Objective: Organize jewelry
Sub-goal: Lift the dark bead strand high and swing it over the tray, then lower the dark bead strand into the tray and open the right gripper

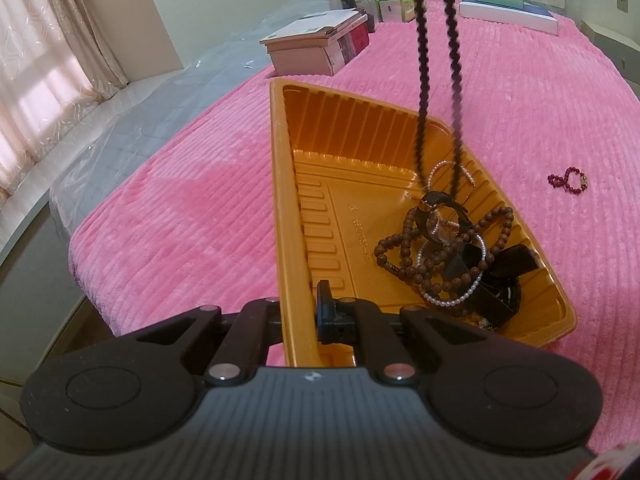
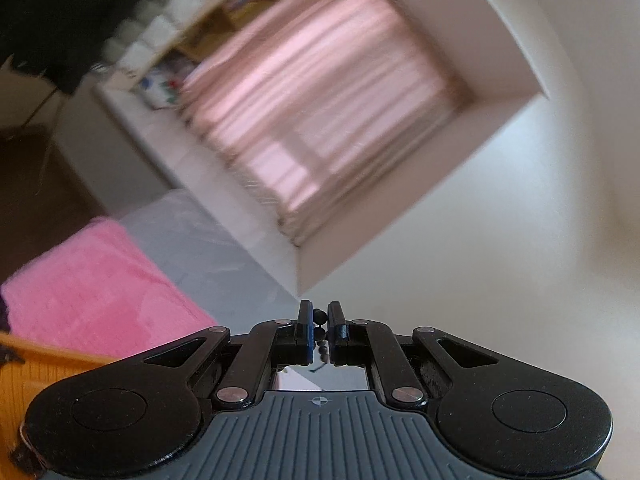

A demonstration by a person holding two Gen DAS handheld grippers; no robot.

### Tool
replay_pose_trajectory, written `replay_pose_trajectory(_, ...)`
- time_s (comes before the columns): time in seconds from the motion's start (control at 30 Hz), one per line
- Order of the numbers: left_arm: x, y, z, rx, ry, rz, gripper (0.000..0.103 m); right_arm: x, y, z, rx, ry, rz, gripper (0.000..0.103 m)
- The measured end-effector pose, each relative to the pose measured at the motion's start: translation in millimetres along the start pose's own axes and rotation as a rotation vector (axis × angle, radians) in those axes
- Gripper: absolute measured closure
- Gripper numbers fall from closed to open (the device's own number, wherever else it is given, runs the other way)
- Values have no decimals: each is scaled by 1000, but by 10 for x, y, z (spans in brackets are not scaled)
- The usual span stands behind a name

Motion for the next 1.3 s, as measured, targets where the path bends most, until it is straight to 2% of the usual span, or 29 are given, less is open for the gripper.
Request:
replay_pose_trajectory(0.2,-4,-1,4,1,2,2,98,-372,-127,264,6,247,-46,96)
replay_pose_trajectory(0.33,-13,-9,14,1,5,2,98,-498,-254,543,-30,317,-80,96)
replay_pose_trajectory(0.53,-23,-5,21,1,8,3,99,-571,-440,907,-84,341,-108,96)
replay_pose_trajectory(0.77,-20,-9,17,-1,8,1,99,-848,-546,1250,-120,403,-172,96)
replay_pose_trajectory(1.3,-31,-10,34,-2,14,4,99,-1215,-619,1591,-181,391,-273,96)
Point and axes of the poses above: each gripper's, at about its wrist camera, not at the fingertips, and y roughly against the way its jaws point, x to its right, z to its underside, the point moved 10 cm from there along -y, roughly the way its jaws point, and after that the axes turned 15 degrees about -y, right-handed, at the moved point
